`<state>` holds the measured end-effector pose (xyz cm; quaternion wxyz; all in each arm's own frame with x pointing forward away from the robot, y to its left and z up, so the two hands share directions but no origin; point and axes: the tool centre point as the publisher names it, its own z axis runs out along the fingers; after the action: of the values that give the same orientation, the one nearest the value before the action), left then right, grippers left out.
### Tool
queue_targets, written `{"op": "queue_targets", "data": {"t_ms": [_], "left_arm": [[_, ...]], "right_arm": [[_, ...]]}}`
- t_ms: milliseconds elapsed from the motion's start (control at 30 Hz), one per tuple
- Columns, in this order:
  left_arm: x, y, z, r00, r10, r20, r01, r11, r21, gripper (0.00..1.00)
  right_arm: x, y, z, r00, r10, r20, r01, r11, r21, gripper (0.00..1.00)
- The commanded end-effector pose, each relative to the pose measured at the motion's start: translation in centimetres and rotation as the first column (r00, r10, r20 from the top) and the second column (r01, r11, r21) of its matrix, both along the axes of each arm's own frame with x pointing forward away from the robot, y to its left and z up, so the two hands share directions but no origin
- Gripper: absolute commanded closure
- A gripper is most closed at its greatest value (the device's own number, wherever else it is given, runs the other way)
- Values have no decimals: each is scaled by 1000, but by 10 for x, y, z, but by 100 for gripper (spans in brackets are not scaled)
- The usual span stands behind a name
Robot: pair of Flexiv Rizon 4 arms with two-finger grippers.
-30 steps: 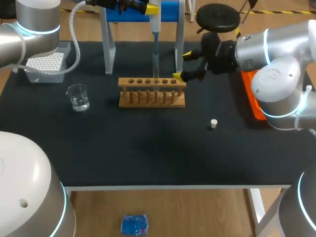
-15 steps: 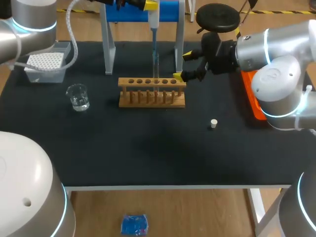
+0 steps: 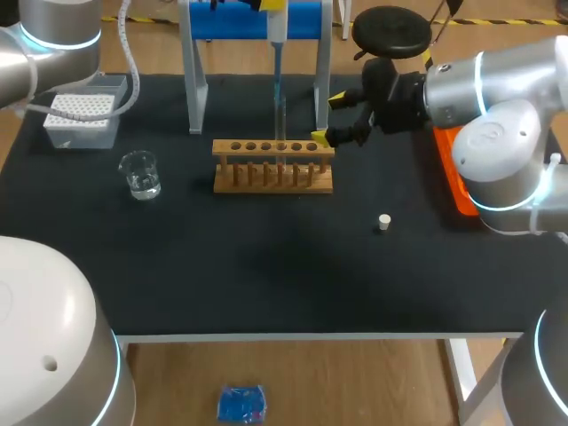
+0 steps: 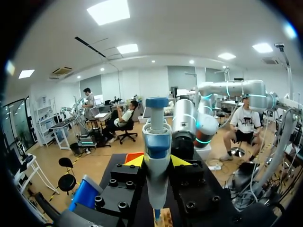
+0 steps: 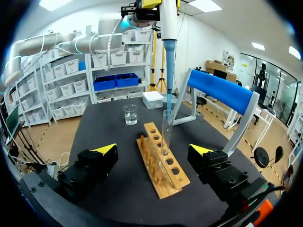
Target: Invert the test tube, pick up the pipette, mount the tip to pipette, aspirate from beaker and dispense into the tube, eject the tip, return the pipette, and cap with the stopper.
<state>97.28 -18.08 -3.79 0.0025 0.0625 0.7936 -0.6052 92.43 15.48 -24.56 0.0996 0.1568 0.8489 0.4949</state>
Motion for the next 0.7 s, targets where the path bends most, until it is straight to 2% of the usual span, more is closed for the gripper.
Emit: {"op": "queue_targets", "data": {"t_ms": [33, 700], "left_arm": [[-3, -1, 5, 1000, 4, 2, -4, 1000, 10, 100], [-4, -5, 15, 1000, 5, 9, -5, 1000, 18, 100]], "right_arm": [[0, 0, 0, 1000, 0, 0, 0, 1000, -1, 0], [0, 0, 0, 1000, 0, 0, 0, 1000, -1, 0]]}}
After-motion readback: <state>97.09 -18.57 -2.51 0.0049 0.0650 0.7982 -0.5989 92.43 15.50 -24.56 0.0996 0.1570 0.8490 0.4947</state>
